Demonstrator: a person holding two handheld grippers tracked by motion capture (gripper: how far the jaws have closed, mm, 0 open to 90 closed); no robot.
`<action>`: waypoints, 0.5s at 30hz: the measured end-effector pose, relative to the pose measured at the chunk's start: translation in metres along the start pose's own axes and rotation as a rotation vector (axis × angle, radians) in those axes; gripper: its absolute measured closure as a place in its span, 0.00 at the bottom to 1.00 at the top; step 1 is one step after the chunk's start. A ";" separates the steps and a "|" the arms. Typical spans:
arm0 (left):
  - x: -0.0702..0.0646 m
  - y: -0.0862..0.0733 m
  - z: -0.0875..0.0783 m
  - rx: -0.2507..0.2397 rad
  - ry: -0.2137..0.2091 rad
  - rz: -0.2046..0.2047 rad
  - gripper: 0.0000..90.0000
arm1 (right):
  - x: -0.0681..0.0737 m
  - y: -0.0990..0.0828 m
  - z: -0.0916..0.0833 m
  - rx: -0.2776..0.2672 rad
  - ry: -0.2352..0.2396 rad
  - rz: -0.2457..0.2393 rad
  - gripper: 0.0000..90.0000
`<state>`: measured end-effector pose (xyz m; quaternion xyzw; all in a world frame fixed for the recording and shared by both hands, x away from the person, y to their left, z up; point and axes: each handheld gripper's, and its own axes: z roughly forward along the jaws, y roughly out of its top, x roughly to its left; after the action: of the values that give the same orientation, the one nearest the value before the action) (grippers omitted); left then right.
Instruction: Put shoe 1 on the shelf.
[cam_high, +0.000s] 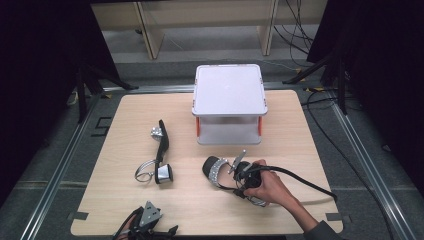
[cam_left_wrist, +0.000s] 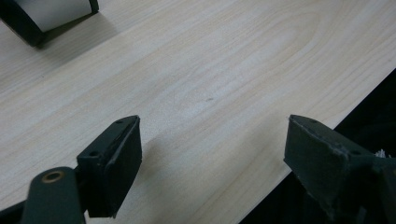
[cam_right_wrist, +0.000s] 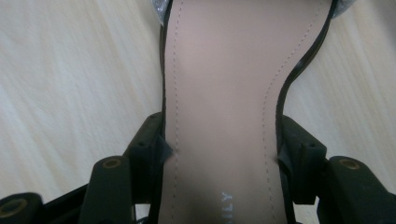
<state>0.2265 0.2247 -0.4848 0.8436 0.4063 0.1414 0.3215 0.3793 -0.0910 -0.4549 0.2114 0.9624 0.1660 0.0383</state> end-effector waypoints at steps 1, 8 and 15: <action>0.000 0.000 0.001 0.001 0.010 0.000 0.21 | 0.001 0.001 -0.001 -0.004 0.019 0.006 0.48; 0.001 0.000 -0.002 0.002 0.002 -0.001 0.21 | 0.012 0.018 -0.011 -0.066 0.078 -0.005 0.48; 0.000 0.000 -0.001 -0.010 0.011 -0.006 0.21 | 0.013 0.051 -0.040 -0.116 0.081 -0.023 0.48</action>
<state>0.2258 0.2251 -0.4843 0.8399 0.4100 0.1471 0.3237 0.3820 -0.0546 -0.4001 0.1908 0.9543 0.2297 0.0134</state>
